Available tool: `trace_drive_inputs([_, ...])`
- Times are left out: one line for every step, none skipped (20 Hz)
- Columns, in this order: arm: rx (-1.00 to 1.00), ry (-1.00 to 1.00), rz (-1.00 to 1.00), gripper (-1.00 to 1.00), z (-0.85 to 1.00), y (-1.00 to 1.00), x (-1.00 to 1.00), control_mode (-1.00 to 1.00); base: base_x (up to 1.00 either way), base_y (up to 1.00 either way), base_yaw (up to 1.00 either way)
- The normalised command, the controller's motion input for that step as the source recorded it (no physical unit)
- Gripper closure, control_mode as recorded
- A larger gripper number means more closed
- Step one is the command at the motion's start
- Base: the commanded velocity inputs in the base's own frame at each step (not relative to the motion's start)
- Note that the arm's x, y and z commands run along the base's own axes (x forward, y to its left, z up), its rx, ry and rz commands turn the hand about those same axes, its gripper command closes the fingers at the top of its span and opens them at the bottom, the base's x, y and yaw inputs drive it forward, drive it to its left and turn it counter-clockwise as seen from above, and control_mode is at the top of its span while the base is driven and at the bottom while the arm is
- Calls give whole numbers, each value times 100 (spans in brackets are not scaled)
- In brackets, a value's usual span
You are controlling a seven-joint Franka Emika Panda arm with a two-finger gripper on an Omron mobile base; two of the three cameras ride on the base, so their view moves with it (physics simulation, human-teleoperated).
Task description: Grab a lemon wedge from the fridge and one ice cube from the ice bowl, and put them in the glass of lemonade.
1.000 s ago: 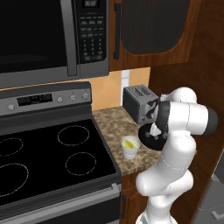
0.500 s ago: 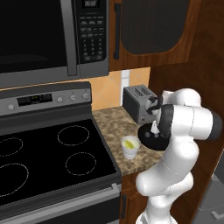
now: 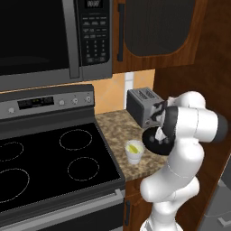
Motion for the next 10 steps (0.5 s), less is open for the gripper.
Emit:
trace_drive_inputs([4,-18,0,-100,-91,0,5,-100,0,0,0])
trace_drive_inputs([4,-23,0,-100,-79,0,2,-100,0,0,0])
trace_drive_inputs([5,-22,0,-100,-84,0,0,-100,0,0,0])
trace_drive_inputs([5,-18,0,-100,-98,0,0,-100,0,0,0])
trace_drive_inputs([4,-18,0,-100,-69,0,0,-100,0,0,0])
trace_drive_inputs([1,-16,0,-100,0,0,0,-100,0,0,0])
trace_drive_inputs([0,-9,0,-100,27,0,0,-100,0,0,0])
trace_drive_inputs([0,-3,0,-100,44,0,0,-100,0,0,0])
trace_drive_inputs([0,0,0,-100,44,0,-1,-100,0,0,0])
trace_drive_inputs([0,0,0,-100,23,0,-12,-100,0,0,0])
